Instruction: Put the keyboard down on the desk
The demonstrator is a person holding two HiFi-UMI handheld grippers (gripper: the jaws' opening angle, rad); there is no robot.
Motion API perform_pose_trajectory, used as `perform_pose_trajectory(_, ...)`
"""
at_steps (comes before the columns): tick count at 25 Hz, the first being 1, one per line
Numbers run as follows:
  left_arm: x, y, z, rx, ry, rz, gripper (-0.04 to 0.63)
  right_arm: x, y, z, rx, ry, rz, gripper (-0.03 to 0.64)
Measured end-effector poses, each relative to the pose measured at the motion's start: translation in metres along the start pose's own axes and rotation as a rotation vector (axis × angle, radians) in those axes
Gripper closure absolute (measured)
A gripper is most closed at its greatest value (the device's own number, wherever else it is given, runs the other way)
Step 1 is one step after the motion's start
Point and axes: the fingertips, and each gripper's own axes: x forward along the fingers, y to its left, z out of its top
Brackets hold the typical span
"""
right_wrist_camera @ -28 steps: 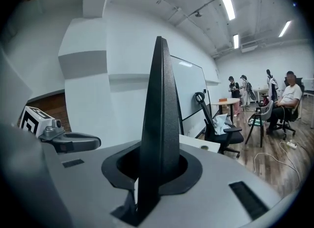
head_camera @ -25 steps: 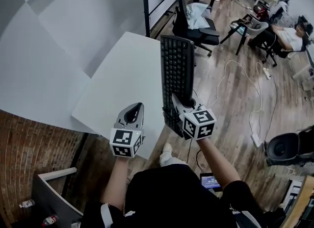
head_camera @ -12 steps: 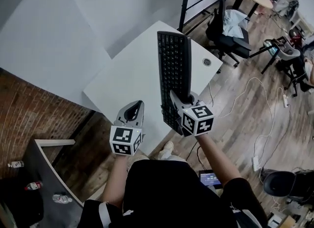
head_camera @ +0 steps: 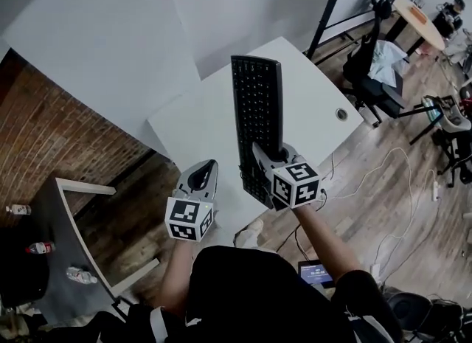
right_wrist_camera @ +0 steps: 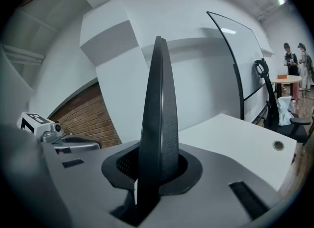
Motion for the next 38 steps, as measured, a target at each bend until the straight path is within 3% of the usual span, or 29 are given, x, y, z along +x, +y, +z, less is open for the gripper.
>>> perform_pose_trajectory(4, -0.006, 0.032, -0.018, -0.062, 0.022, 0.038, 0.581, 0.031, 0.021, -0.009, -0.003, 0.045, 0.042, 0.521)
perform_pose_trajectory(16, -0.010, 0.094, -0.059, -0.127, 0.085, 0.097, 0.581, 0.101, 0.060, -0.044, 0.012, 0.206, 0.151, 0.520)
perform_pose_trajectory(26, -0.006, 0.120, -0.096, -0.210, 0.141, 0.123, 0.581, 0.144, 0.067, -0.074, 0.091, 0.362, 0.210, 0.522)
perform_pose_trajectory(38, 0.000, 0.139, -0.131, -0.269, 0.196, 0.143, 0.581, 0.179, 0.077, -0.114, 0.100, 0.551, 0.275, 0.517)
